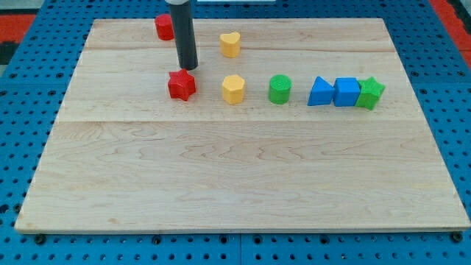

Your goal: Move the yellow heart to the center left

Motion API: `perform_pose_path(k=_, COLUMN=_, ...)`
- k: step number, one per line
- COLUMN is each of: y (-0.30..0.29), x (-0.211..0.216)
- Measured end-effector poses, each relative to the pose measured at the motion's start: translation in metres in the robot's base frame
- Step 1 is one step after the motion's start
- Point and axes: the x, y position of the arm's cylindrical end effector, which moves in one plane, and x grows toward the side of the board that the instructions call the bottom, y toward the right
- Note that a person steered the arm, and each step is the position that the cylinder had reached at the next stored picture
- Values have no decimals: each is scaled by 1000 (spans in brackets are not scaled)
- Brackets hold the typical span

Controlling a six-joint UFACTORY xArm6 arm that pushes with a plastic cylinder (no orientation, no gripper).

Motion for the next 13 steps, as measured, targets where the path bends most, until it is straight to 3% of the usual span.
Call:
perform_pose_path(k=2, y=-8, x=9)
perform_pose_path(k=3, y=28, x=2)
perform_pose_path(k=4, y=130, x=-17)
perform_pose_path(k=5, y=158, x=-70)
perform_pose_path(k=6, y=120, x=-94)
perform_pose_path(k=8, y=-33, x=-66)
perform_pose_path(k=9, y=-11, x=-98)
perform_pose_path(k=10, y=73, x=-91)
perform_pose_path(k=11, y=69, x=-68)
perform_pose_path(k=13, y=-75, x=-47)
